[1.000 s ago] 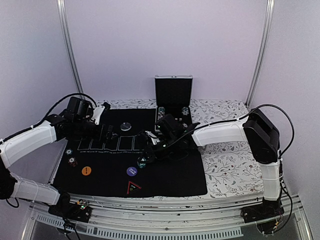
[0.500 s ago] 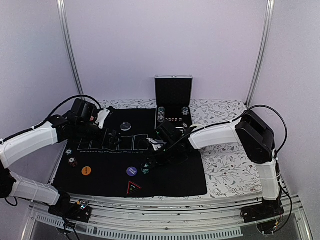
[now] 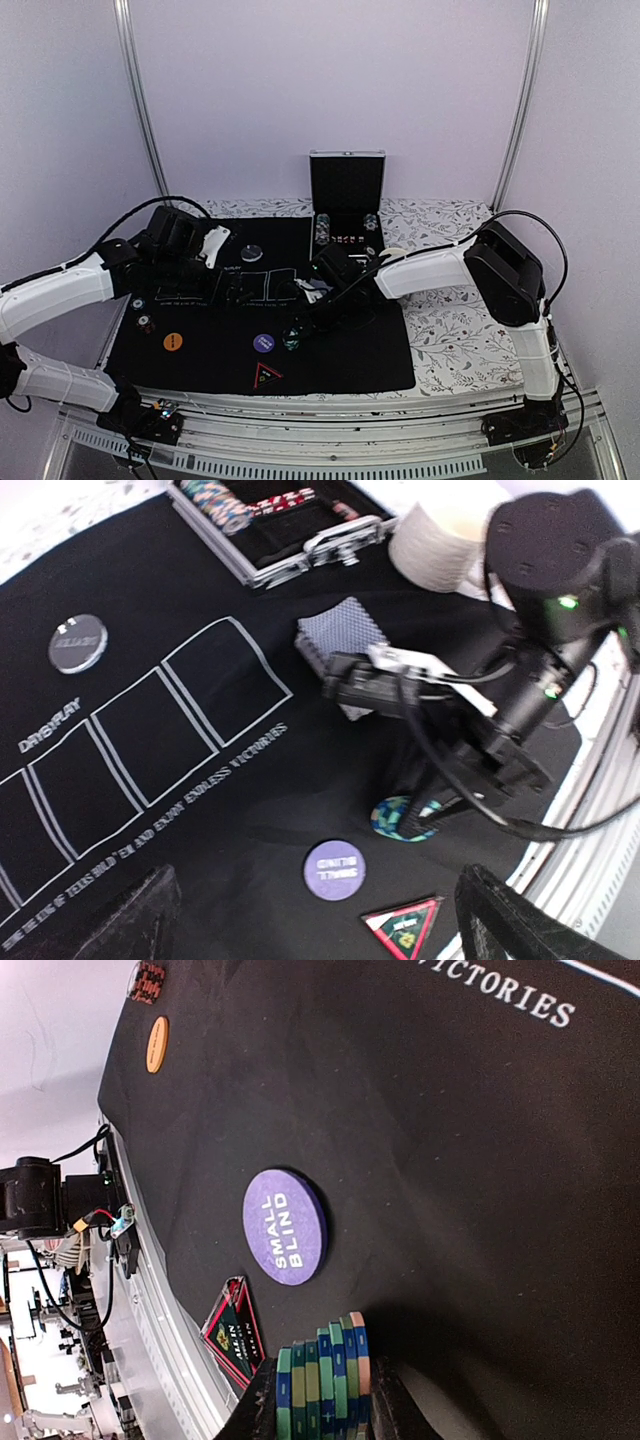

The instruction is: Distribute texas hold em gaming equipment

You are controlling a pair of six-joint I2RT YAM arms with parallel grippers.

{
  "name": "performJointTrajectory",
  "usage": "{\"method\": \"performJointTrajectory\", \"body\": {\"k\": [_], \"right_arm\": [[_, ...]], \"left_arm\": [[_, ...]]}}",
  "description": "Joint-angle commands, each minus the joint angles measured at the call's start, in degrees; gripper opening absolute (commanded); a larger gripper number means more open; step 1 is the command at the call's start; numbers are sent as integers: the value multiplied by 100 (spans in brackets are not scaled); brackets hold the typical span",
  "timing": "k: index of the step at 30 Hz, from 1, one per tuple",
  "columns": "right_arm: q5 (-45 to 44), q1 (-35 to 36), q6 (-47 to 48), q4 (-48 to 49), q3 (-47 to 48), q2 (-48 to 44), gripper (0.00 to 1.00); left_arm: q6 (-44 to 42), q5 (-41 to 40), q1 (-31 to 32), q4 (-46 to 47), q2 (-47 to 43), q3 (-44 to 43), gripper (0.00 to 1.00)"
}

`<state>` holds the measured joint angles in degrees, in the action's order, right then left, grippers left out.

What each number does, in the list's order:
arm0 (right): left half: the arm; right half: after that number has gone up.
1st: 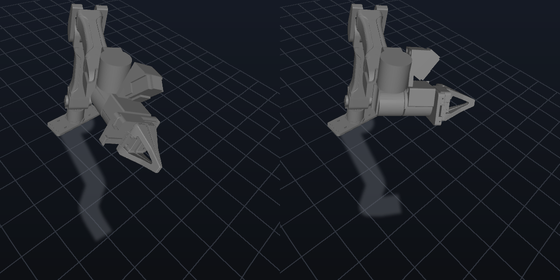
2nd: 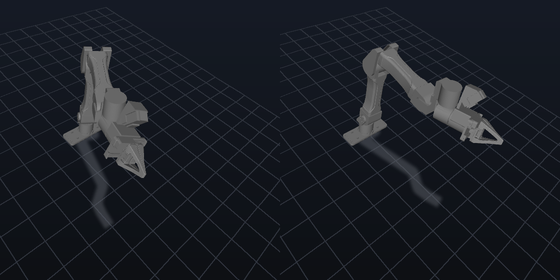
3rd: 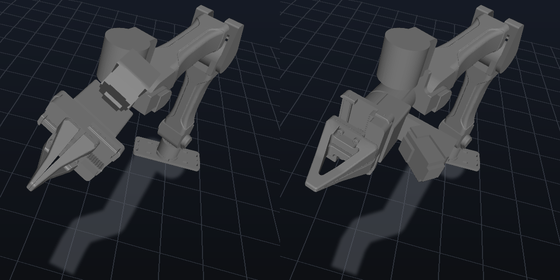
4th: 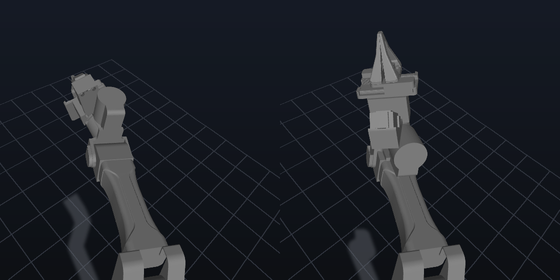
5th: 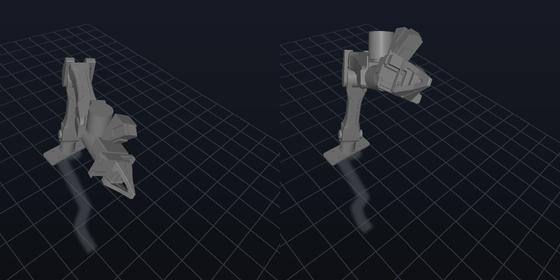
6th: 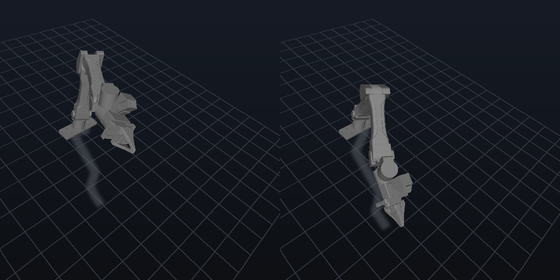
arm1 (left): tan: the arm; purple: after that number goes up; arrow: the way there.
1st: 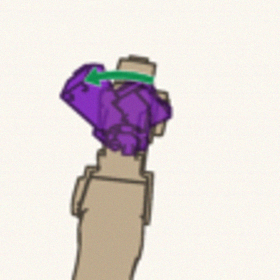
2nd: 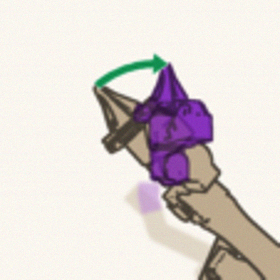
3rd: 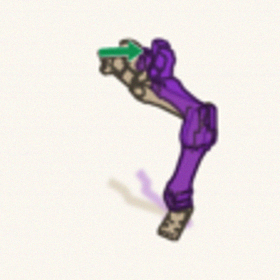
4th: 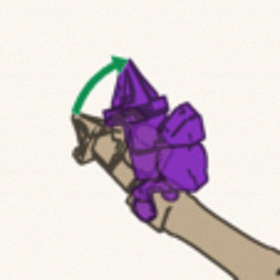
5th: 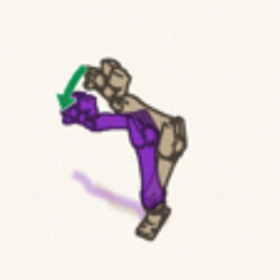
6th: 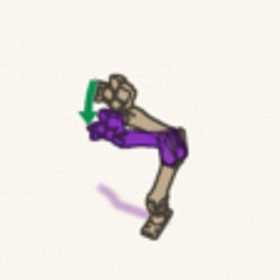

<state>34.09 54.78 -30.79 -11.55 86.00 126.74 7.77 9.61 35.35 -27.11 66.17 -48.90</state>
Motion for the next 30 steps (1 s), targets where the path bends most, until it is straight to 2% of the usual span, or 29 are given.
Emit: {"method": "performJointTrajectory", "body": {"k": [1,8,9,11,30], "right_arm": [[23,-131,-52,52,5,8,11],[-148,-151,-75,21,-100,-14,18],[-139,-150,-73,20,-88,2,23],[-90,-147,-68,19,-66,34,26],[-510,-166,63,-171,-18,-89,37]], "left_arm": [[322,164,348,717,-258,406,98],[443,68,515,927,-37,592,98],[430,37,538,927,-4,587,98],[395,-13,572,923,74,565,98],[316,-97,772,672,454,439,98]]}}
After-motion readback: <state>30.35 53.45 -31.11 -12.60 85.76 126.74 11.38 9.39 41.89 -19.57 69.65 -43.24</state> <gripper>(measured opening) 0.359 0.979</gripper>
